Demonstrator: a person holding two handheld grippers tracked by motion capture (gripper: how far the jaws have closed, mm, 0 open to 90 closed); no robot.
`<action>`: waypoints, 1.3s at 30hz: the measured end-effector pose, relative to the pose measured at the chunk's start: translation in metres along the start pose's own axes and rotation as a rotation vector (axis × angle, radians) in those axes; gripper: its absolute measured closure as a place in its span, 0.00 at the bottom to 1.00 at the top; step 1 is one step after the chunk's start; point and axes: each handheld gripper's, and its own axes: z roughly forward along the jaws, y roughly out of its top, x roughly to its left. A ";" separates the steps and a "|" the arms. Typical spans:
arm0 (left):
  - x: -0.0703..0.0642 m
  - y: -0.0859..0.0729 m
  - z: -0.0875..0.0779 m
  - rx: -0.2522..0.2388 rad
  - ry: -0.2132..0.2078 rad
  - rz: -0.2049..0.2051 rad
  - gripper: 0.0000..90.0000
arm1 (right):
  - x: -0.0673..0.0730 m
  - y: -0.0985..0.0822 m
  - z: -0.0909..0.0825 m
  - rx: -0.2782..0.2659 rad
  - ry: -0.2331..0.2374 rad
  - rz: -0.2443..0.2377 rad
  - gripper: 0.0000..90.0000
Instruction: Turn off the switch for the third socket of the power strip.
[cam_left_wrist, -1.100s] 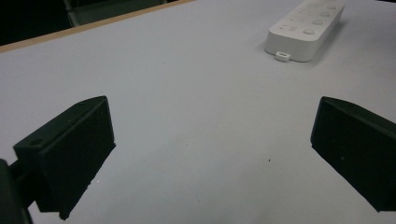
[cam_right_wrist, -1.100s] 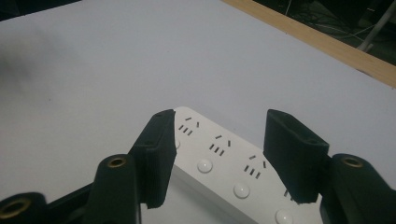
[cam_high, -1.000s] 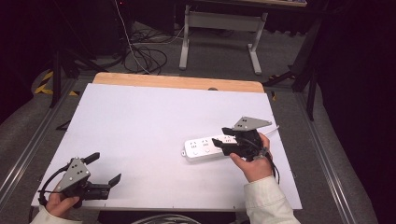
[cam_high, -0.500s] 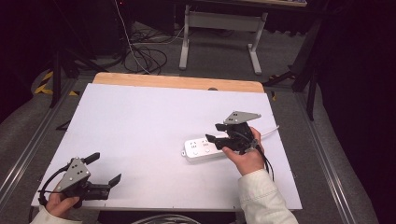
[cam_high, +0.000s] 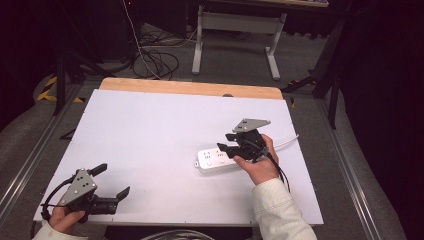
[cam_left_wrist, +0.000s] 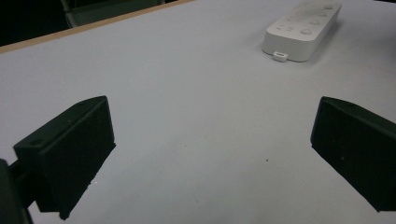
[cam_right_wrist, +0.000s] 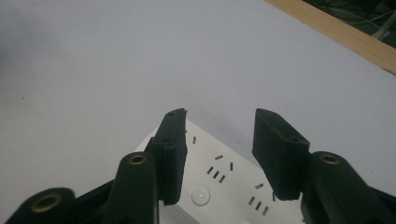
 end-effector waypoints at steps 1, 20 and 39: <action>0.000 0.000 0.000 0.000 0.000 0.000 0.00 | 0.000 0.000 0.001 0.006 0.003 -0.004 0.63; 0.000 0.000 0.000 0.000 0.000 -0.003 0.00 | 0.005 -0.003 0.029 0.234 0.059 -0.056 1.00; 0.000 0.000 0.001 0.004 0.002 0.001 0.00 | 0.007 -0.010 0.048 0.377 0.040 -0.081 1.00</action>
